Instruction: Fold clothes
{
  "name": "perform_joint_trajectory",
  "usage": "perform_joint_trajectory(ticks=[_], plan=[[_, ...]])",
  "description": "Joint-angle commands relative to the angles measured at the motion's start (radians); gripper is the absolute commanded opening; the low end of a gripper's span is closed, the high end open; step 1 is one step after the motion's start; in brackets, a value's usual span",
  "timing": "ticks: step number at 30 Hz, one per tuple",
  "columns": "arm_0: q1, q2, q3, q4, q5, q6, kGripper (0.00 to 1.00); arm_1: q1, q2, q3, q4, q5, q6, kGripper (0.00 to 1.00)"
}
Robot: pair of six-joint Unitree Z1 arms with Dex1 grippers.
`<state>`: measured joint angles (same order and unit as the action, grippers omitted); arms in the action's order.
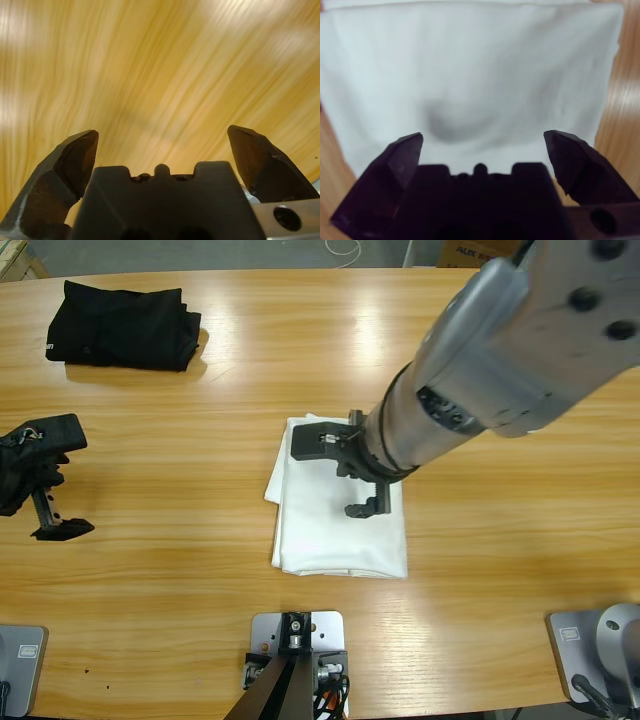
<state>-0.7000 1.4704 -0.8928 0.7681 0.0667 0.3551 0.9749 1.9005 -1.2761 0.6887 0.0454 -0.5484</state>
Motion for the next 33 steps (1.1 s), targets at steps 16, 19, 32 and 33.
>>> perform_joint_trajectory(ticks=[16,19,32,33], plan=[[0.042,-0.008,0.051,-0.049,0.012,0.004,0.991,-0.276,0.144,0.163,-0.068,-0.044,0.316,0.982],[0.042,-0.014,0.052,-0.048,0.012,0.004,0.991,-0.322,0.103,0.164,-0.064,-0.032,0.576,0.982],[0.038,-0.085,0.046,-0.042,0.009,0.002,0.991,-0.375,0.025,0.296,-0.087,-0.049,1.376,0.987],[0.037,-0.095,0.048,-0.040,0.009,0.002,0.991,-0.375,0.015,0.308,-0.101,-0.050,1.411,0.987]])
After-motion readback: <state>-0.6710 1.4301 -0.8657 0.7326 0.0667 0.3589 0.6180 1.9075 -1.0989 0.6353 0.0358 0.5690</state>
